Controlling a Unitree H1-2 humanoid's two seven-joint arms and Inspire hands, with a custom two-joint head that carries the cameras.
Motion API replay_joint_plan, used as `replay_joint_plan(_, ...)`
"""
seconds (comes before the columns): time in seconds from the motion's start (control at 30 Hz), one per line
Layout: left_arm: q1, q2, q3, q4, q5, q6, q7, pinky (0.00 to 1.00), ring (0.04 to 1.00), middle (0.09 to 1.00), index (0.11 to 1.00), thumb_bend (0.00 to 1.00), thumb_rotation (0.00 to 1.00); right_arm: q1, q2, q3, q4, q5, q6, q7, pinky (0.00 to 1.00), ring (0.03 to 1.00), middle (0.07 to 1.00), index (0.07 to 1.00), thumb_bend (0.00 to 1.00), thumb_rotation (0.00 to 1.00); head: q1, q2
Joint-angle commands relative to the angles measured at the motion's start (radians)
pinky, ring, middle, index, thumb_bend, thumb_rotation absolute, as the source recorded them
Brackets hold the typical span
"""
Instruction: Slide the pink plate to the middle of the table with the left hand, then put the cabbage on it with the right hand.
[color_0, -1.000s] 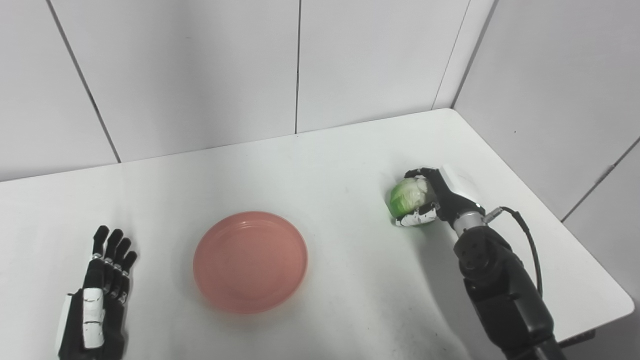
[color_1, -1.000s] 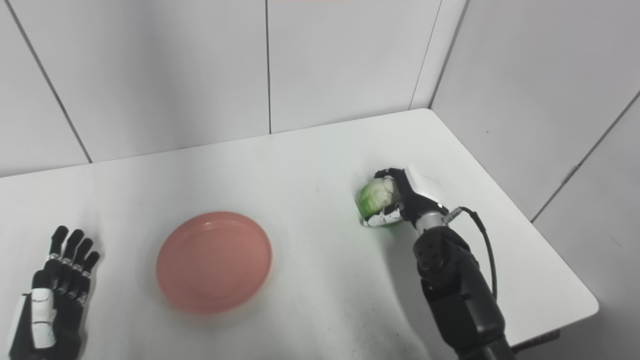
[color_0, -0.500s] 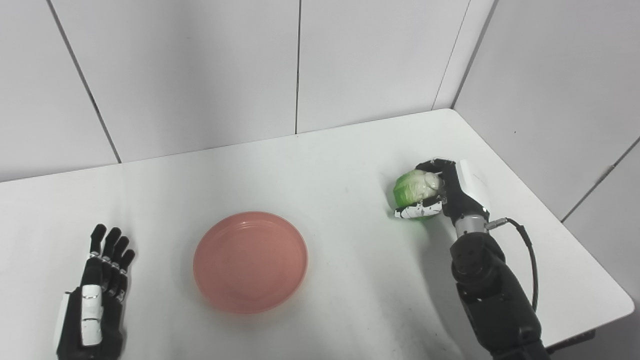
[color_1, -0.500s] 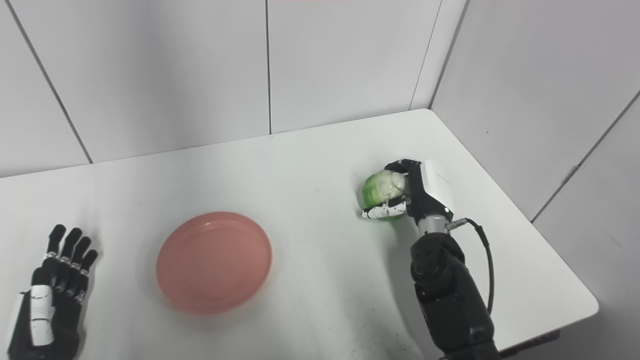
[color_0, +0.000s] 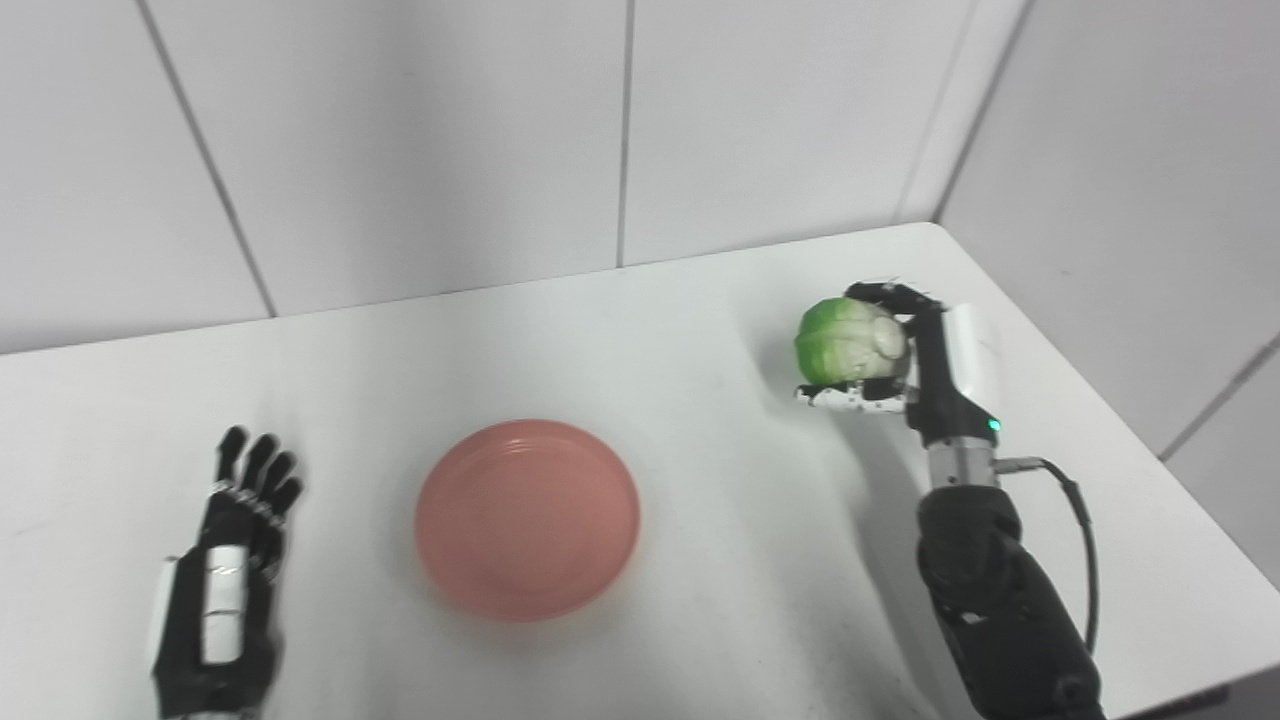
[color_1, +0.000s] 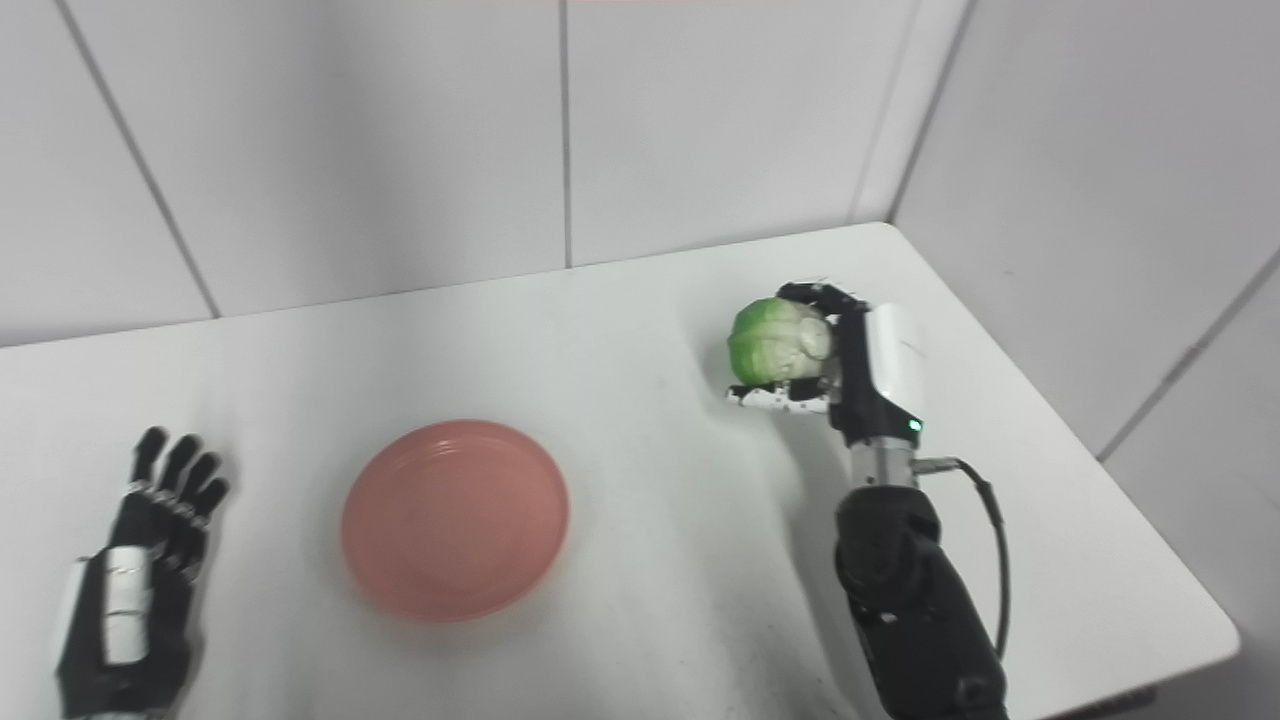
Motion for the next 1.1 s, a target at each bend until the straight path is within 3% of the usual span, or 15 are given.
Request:
replay_joint_plan(0.0, 0.025, -0.058, -0.027, -0.017, 0.050, -0.015, 0.042, 0.98, 0.976, 0.983, 0.976, 0.71, 0.86, -0.017, -0.021, -0.009, -0.031, 0.047, -0.096, -0.004, 0.52, 0.476, 0.504, 0.470, 0.52, 0.00, 0.001, 0.001)
replay_joint_plan(0.13, 0.021, -0.117, -0.046, -0.071, 0.139, 0.026, 0.120, 1.00, 0.993, 0.997, 0.993, 0.66, 0.91, -0.022, 0.004, 0.026, -0.082, 0.118, -0.114, 0.065, 0.52, 0.480, 0.508, 0.465, 0.52, 0.00, 0.144, 0.027)
replay_joint_plan(0.23, 0.016, -0.145, -0.059, -0.083, 0.180, 0.054, 0.150, 1.00, 1.000, 1.000, 1.000, 0.66, 0.93, -0.026, 0.000, 0.049, -0.103, 0.141, -0.129, 0.105, 0.52, 0.481, 0.511, 0.463, 0.52, 0.00, 0.213, 0.030)
replay_joint_plan(0.33, 0.010, -0.170, -0.074, -0.084, 0.205, 0.070, 0.175, 1.00, 1.000, 1.000, 1.000, 0.68, 0.93, -0.026, 0.001, 0.084, -0.158, 0.155, -0.096, 0.172, 0.50, 0.472, 0.506, 0.469, 0.52, 0.00, 0.287, 0.035)
replay_joint_plan(0.67, -0.012, -0.175, -0.092, -0.063, 0.255, 0.085, 0.219, 1.00, 1.000, 1.000, 1.000, 0.74, 0.94, -0.068, 0.045, 0.175, -0.258, 0.182, 0.003, 0.342, 0.41, 0.460, 0.513, 0.465, 0.52, 0.00, 0.305, 0.040)
replay_joint_plan(0.77, -0.015, -0.172, -0.091, -0.067, 0.270, 0.094, 0.230, 1.00, 1.000, 1.000, 1.000, 0.74, 0.95, -0.070, 0.055, 0.213, -0.280, 0.198, 0.016, 0.399, 0.38, 0.448, 0.515, 0.476, 0.52, 0.00, 0.280, 0.045)
replay_joint_plan(1.07, -0.020, -0.163, -0.078, -0.058, 0.250, 0.060, 0.233, 1.00, 1.000, 1.000, 1.000, 0.69, 0.95, -0.113, 0.123, 0.329, -0.306, 0.106, 0.079, 0.493, 0.36, 0.436, 0.509, 0.485, 0.52, 0.00, 0.269, 0.046)
